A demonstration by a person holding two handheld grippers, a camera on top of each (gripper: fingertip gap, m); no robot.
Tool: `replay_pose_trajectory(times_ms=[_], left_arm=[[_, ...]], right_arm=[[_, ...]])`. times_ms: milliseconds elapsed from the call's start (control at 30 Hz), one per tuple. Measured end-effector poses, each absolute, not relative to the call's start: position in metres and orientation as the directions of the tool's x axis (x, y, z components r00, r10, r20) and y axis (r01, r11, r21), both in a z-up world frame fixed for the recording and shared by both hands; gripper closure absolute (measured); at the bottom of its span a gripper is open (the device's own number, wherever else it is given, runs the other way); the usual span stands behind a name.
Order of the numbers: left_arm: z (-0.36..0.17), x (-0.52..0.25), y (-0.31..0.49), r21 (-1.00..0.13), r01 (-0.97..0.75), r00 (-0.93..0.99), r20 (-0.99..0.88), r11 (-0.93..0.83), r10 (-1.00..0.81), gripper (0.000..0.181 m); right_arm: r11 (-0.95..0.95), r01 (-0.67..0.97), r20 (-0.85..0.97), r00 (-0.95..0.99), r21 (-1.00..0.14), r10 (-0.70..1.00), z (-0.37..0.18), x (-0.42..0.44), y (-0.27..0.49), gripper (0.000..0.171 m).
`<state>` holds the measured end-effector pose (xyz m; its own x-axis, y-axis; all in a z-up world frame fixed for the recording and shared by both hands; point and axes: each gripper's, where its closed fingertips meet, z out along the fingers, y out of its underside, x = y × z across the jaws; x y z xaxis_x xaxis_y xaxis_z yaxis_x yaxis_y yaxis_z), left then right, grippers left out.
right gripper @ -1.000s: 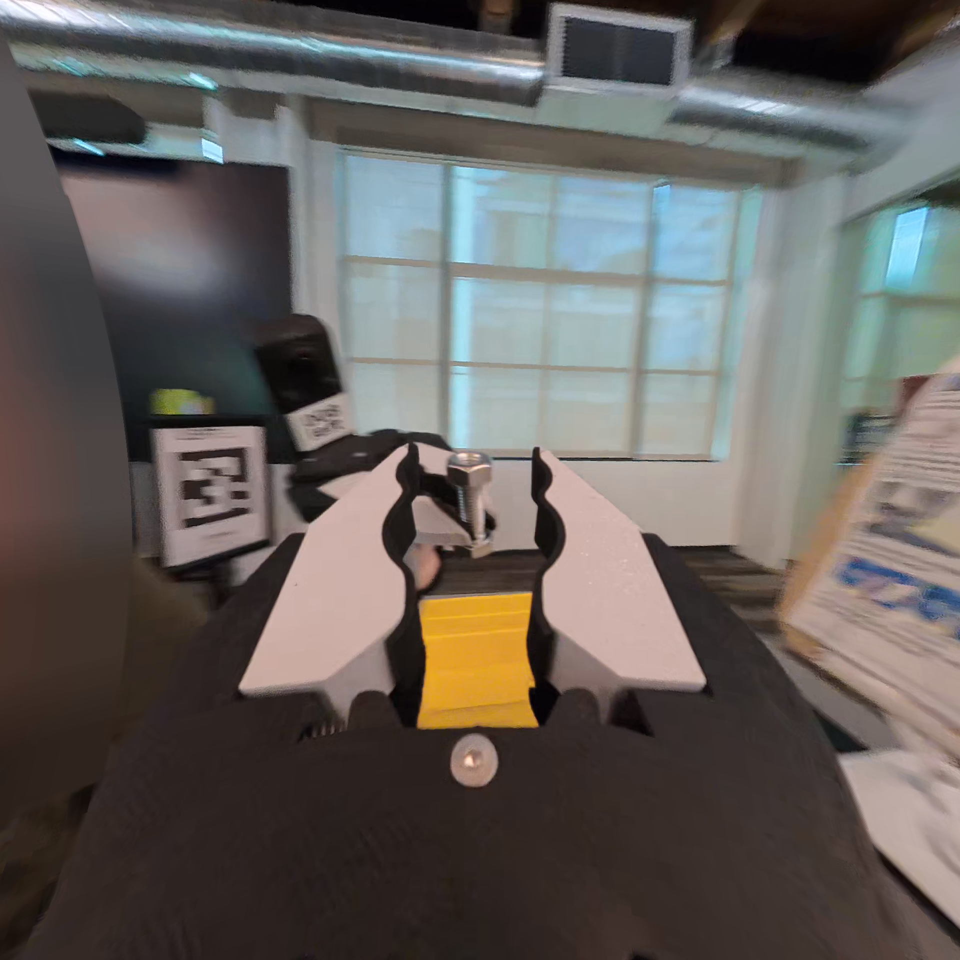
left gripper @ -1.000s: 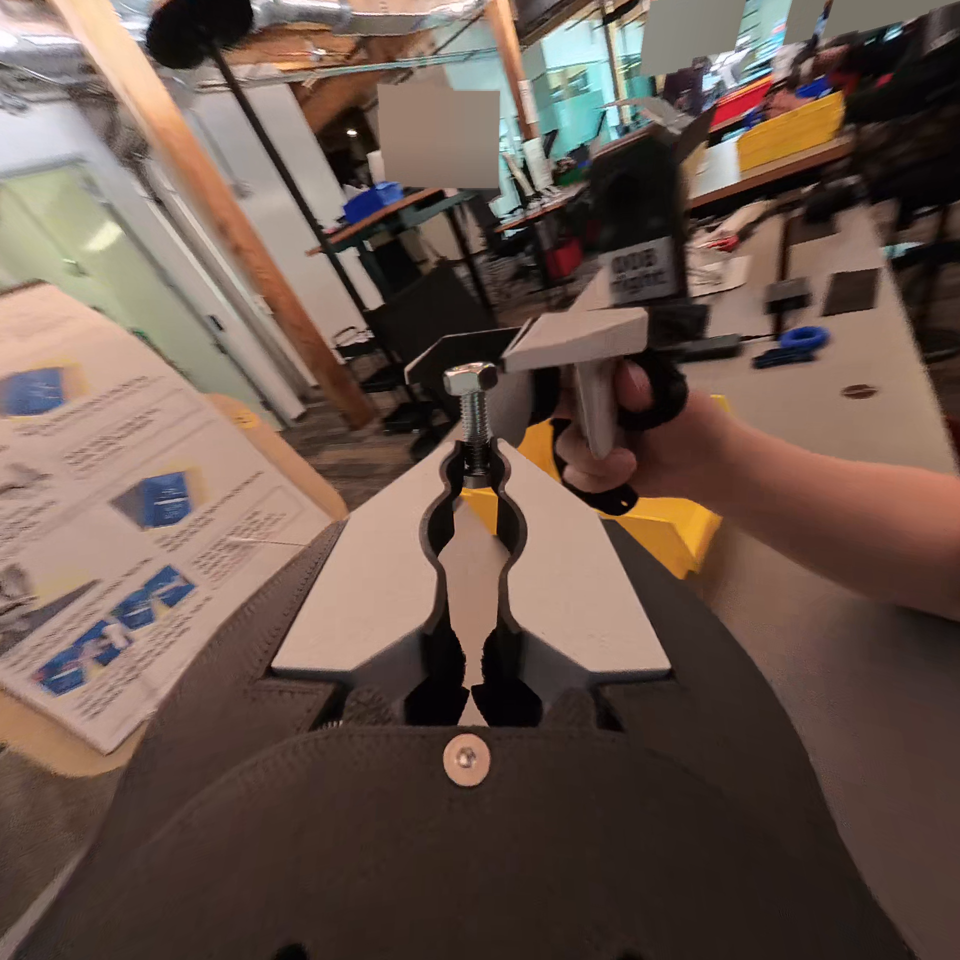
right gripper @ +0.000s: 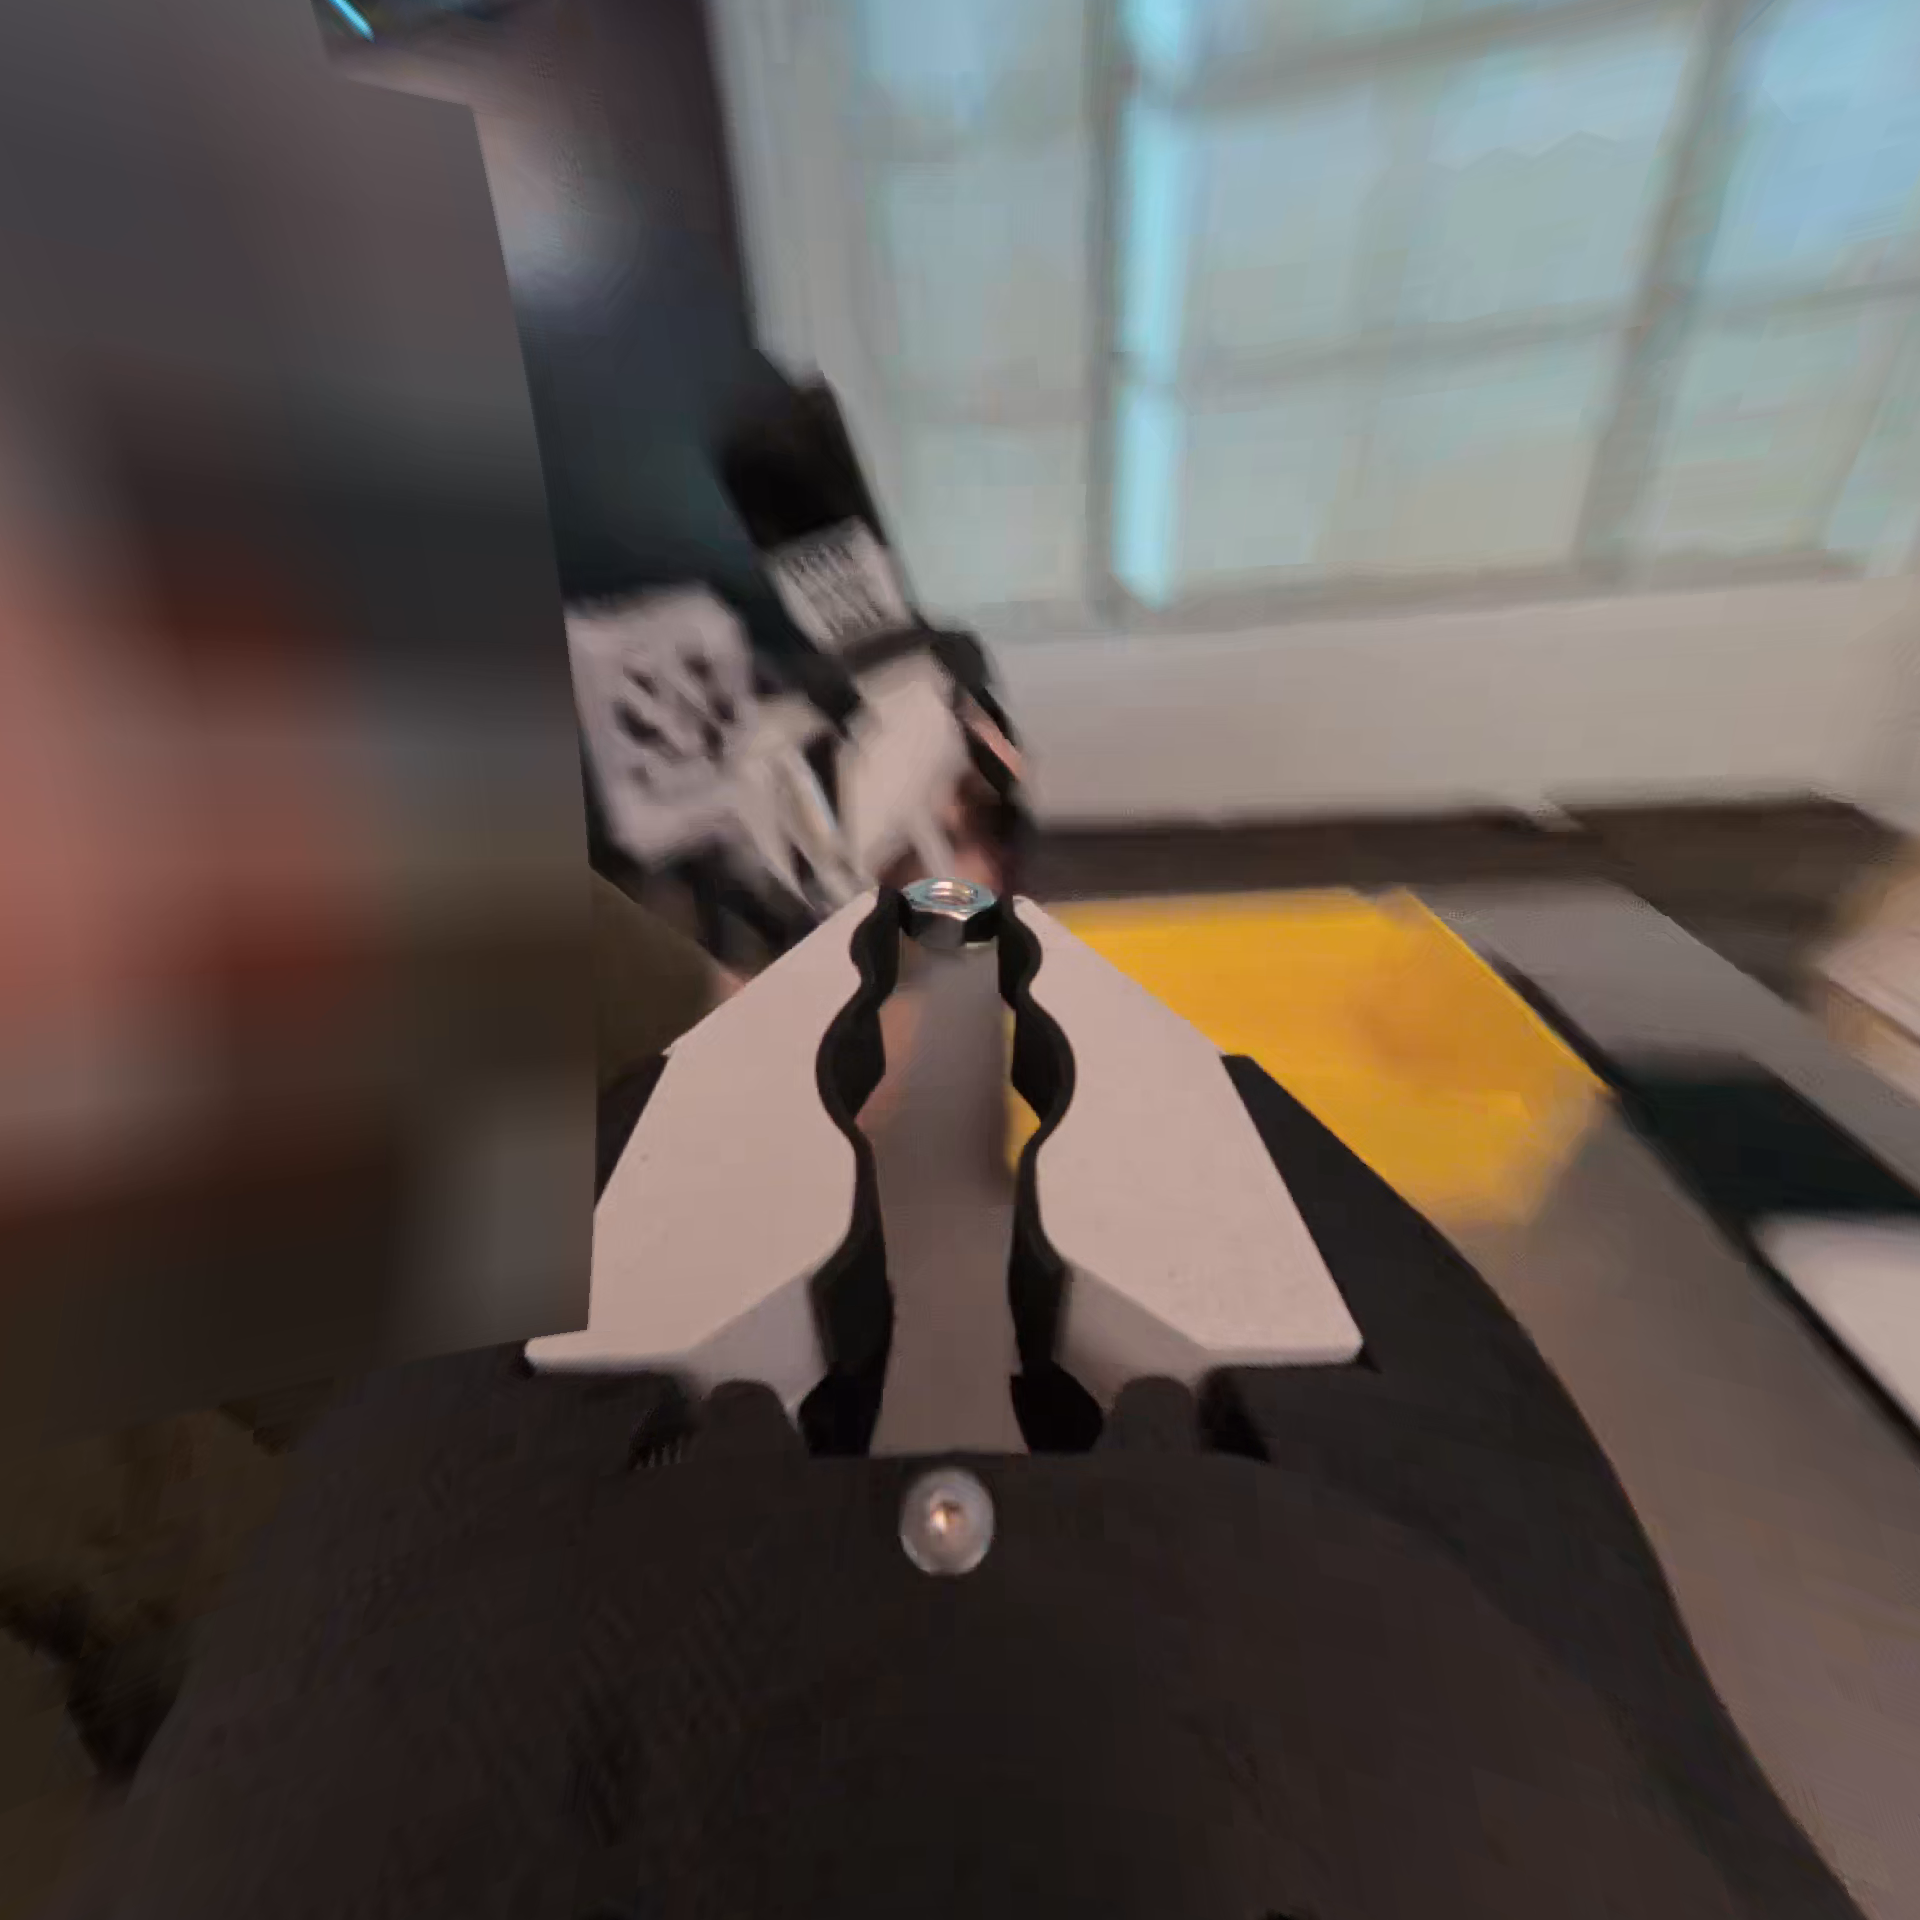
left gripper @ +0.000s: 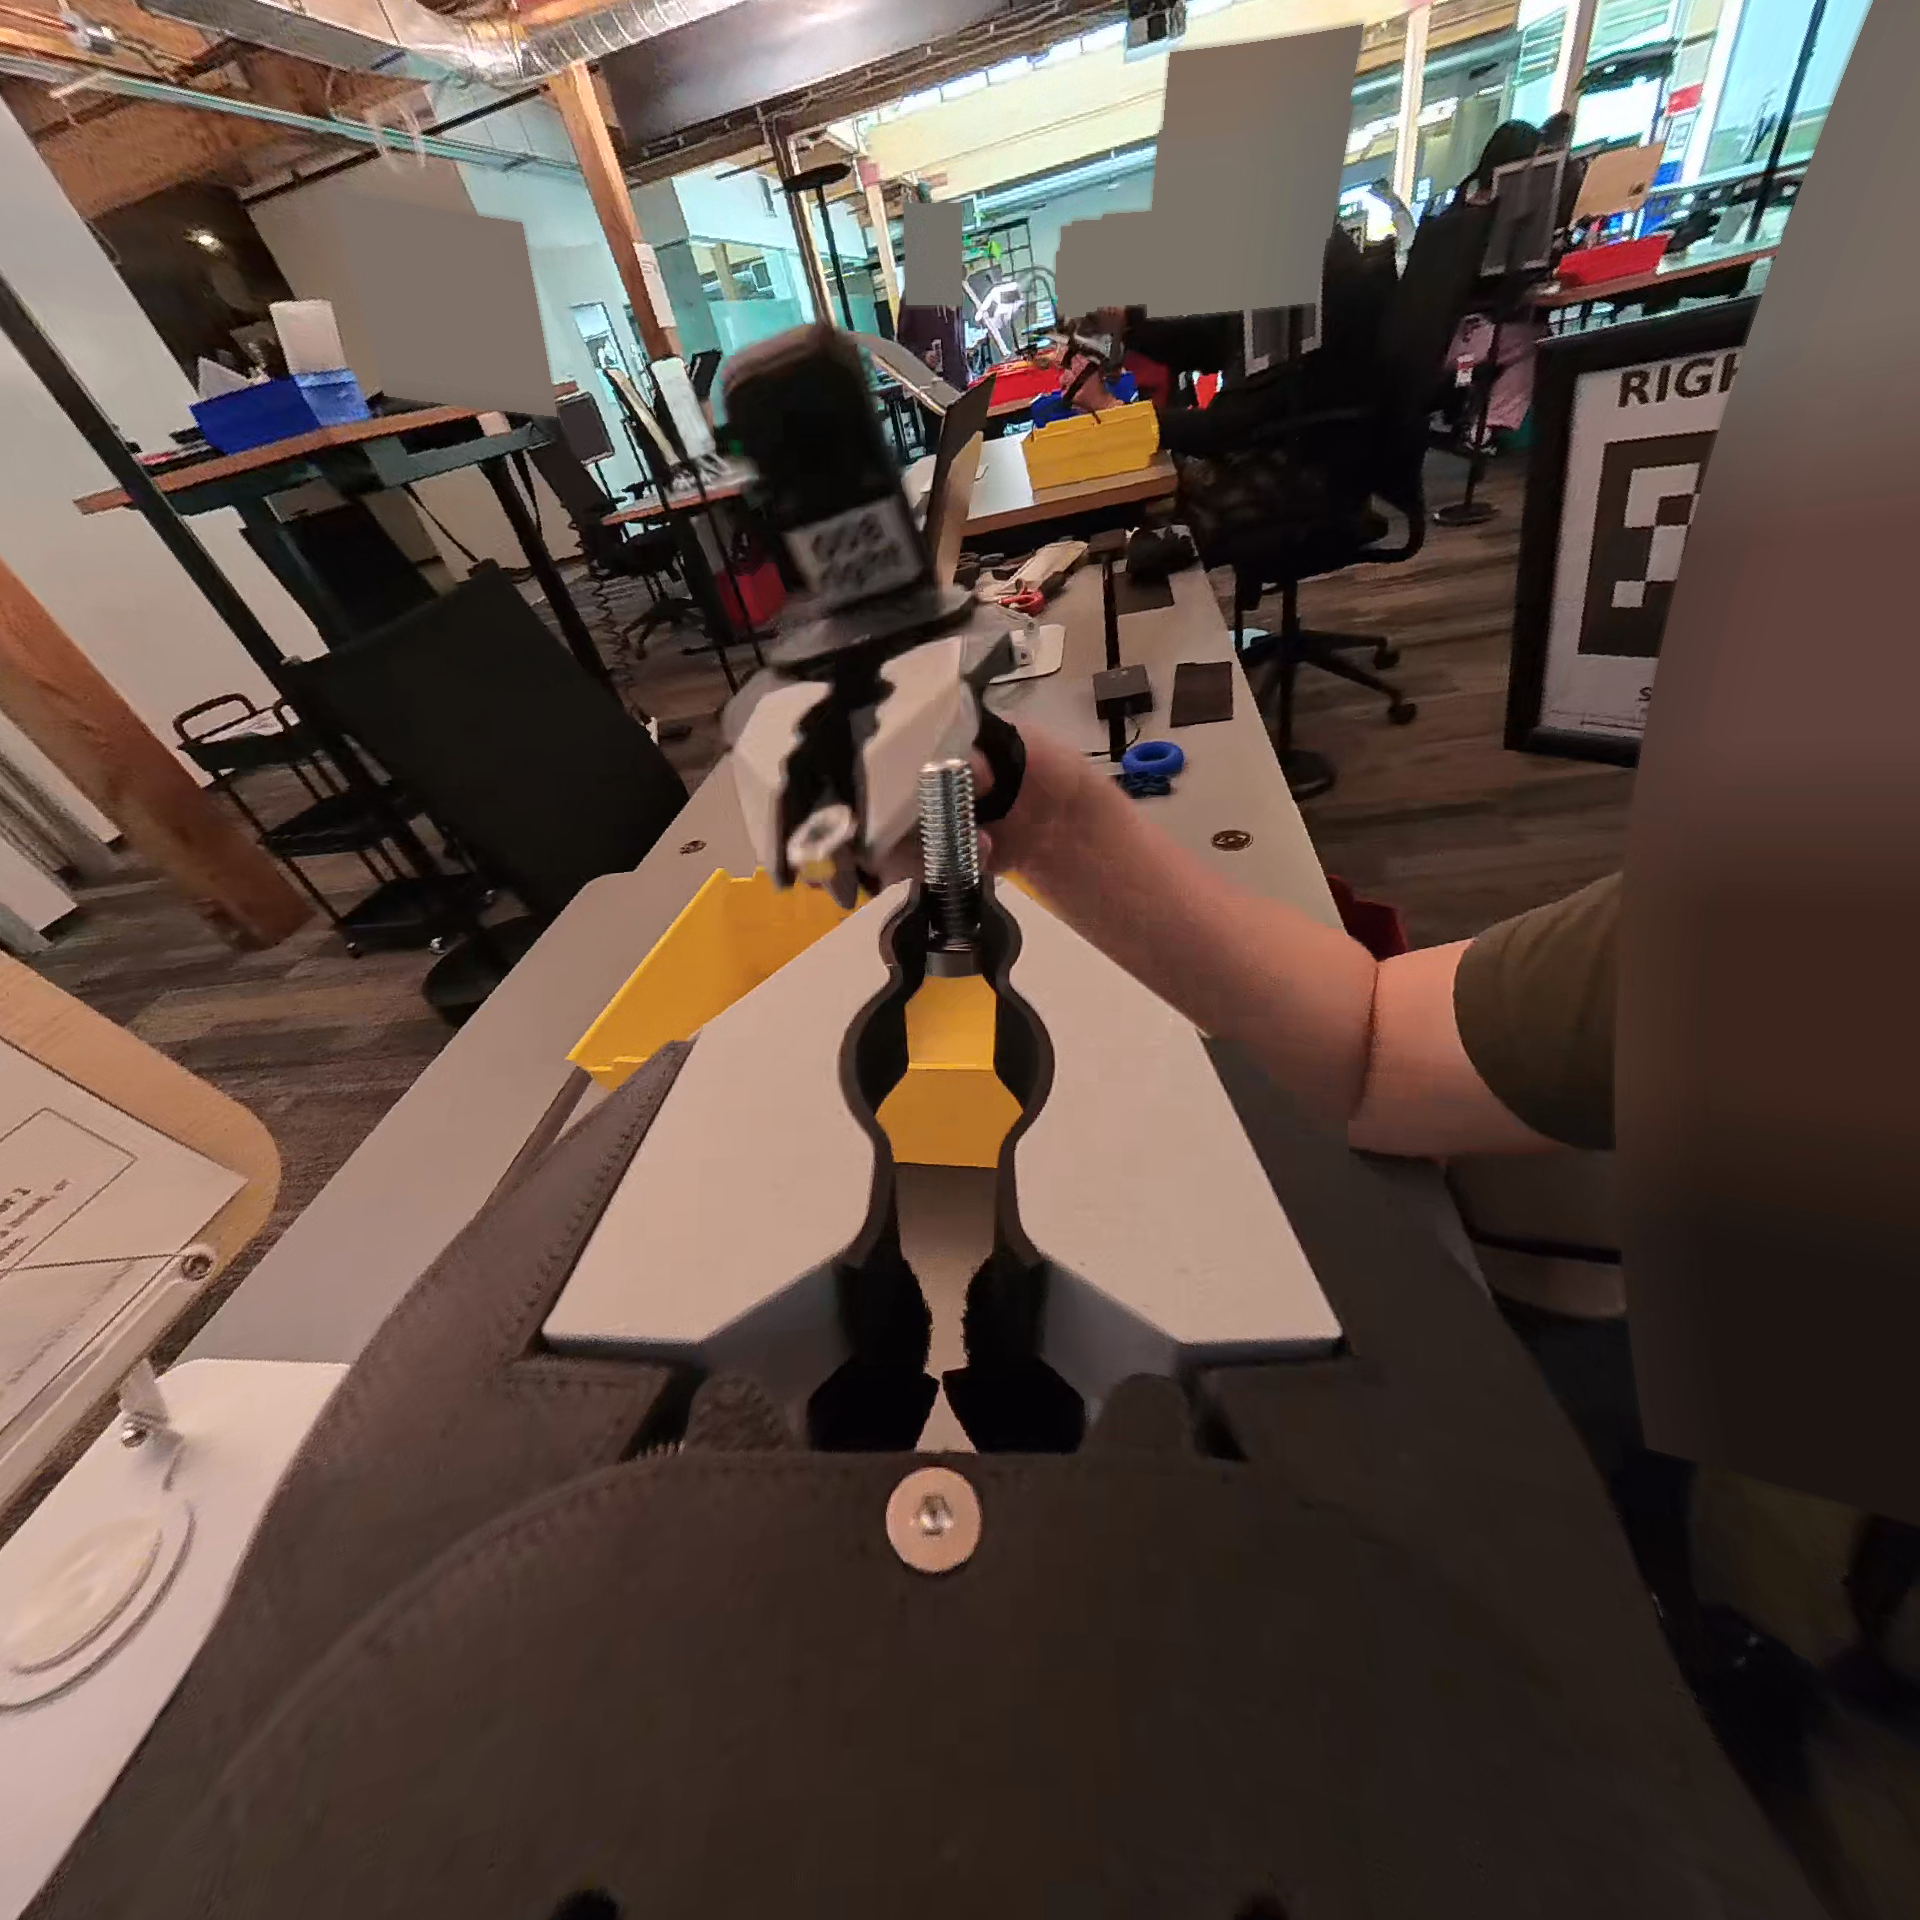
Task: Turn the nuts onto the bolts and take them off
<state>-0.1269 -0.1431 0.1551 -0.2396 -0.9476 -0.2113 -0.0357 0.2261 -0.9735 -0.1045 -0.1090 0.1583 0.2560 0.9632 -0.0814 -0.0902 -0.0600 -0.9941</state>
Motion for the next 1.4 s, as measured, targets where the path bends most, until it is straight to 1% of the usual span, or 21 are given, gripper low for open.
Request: replay_pose_trajectory(times_ms=[33, 100, 133, 167, 267, 367, 467, 600, 667, 733, 833, 900, 967, 1000, 1033, 1067, 1100, 1200, 1267, 1367, 1400], left_arm=[[0.156, -0.129, -0.144, -0.973, -0.035, -0.239, -0.213, 0.228, -0.947, 0.174], [0.159, -0.133, -0.143, -0.972, -0.033, -0.23, -0.221, 0.235, -0.948, 0.174], [0.16, -0.135, -0.142, -0.971, -0.033, -0.226, -0.224, 0.237, -0.948, 0.174], [0.16, -0.136, -0.142, -0.971, -0.033, -0.225, -0.225, 0.238, -0.948, 0.174], [0.159, -0.137, -0.139, -0.973, -0.045, -0.226, -0.209, 0.225, -0.951, 0.174], [0.157, -0.136, -0.137, -0.974, -0.057, -0.223, -0.2, 0.218, -0.954, 0.174], [0.155, -0.135, -0.138, -0.973, -0.071, -0.222, -0.2, 0.221, -0.954, 0.174], [0.152, -0.134, -0.135, -0.969, -0.086, -0.208, -0.209, 0.231, -0.956, 0.174], [0.151, -0.133, -0.132, -0.97, -0.094, -0.204, -0.201, 0.223, -0.958, 0.174], [0.149, -0.131, -0.129, -0.971, -0.105, -0.196, -0.191, 0.214, -0.962, 0.174], [0.144, -0.128, -0.123, -0.97, -0.126, -0.175, -0.183, 0.206, -0.968, 0.174], [0.142, -0.125, -0.118, -0.97, -0.138, -0.155, -0.18, 0.202, -0.971, 0.174], [0.14, -0.122, -0.113, -0.972, -0.142, -0.139, -0.17, 0.19, -0.976, 0.174], [0.14, -0.122, -0.112, -0.974, -0.141, -0.137, -0.158, 0.177, -0.978, 0.174], [0.14, -0.121, -0.11, -0.977, -0.137, -0.137, -0.143, 0.161, -0.98, 0.174], [0.141, -0.121, -0.109, -0.98, -0.13, -0.138, -0.129, 0.147, -0.982, 0.174], [0.142, -0.121, -0.108, -0.983, -0.122, -0.138, -0.118, 0.135, -0.983, 0.174], [0.146, -0.123, -0.105, -0.988, -0.101, -0.134, -0.102, 0.116, -0.986, 0.174], [0.149, -0.125, -0.107, -0.99, -0.087, -0.144, -0.097, 0.111, -0.985, 0.174], [0.153, -0.126, -0.111, -0.992, -0.067, -0.157, -0.098, 0.11, -0.983, 0.174], [0.154, -0.127, -0.11, -0.992, -0.061, -0.151, -0.104, 0.114, -0.983, 0.169]], right_arm=[[-0.067, 0.081, -0.028, 0.406, -0.994, 0.914, 0.137, -0.084, -0.102, 0.154], [-0.176, 0.371, 0.129, 0.666, -0.912, 0.735, 0.091, -0.022, -0.091, 0.154], [-0.295, 0.469, 0.2, 0.751, -0.832, 0.629, 0.066, 0.017, -0.091, 0.154], [-0.44, 0.496, 0.22, 0.812, -0.749, 0.541, 0.042, 0.051, -0.096, 0.154], [-0.803, 0.359, 0.063, 0.924, -0.476, 0.376, -0.03, 0.108, -0.129, 0.154], [-0.93, 0.251, -0.038, 0.962, -0.27, 0.27, -0.077, 0.134, -0.138, 0.153], [-0.956, 0.21, -0.129, 0.962, -0.202, 0.239, -0.101, 0.138, -0.132, 0.153], [-0.987, 0.128, -0.144, 0.979, -0.099, 0.142, -0.119, 0.149, -0.137, 0.143], [-0.987, 0.101, -0.143, 0.983, -0.127, 0.119, -0.112, 0.148, -0.133, 0.139], [-0.971, 0.108, -0.122, 0.983, -0.215, 0.136, -0.095, 0.144, -0.123, 0.14], [-0.869, 0.191, -0.008, 0.976, -0.456, 0.219, -0.044, 0.13, -0.094, 0.14], [-0.669, 0.29, 0.08, 0.941, -0.685, 0.328, 0.012, 0.097, -0.068, 0.139], [-0.304, 0.355, 0.177, 0.856, -0.884, 0.487, 0.083, 0.037, -0.056, 0.131], [-0.087, 0.33, 0.224, 0.791, -0.94, 0.569, 0.118, 0.0, -0.063, 0.131], [0.103, 0.256, 0.26, 0.715, -0.961, 0.649, 0.149, -0.035, -0.077, 0.131], [0.222, 0.157, 0.27, 0.642, -0.962, 0.718, 0.17, -0.063, -0.094, 0.132], [0.261, 0.055, 0.244, 0.581, -0.964, 0.776, 0.184, -0.083, -0.107, 0.133], [0.182, -0.13, 0.104, 0.458, -0.975, 0.883, 0.195, -0.118, -0.117, 0.138], [0.1, -0.154, 0.019, 0.454, -0.983, 0.891, 0.187, -0.127, -0.105, 0.143], [0.03, -0.136, -0.029, 0.412, -0.99, 0.911, 0.172, -0.14, -0.096, 0.148], [0.017, -0.14, -0.039, 0.386, -0.99, 0.922, 0.17, -0.143, -0.096, 0.156]])
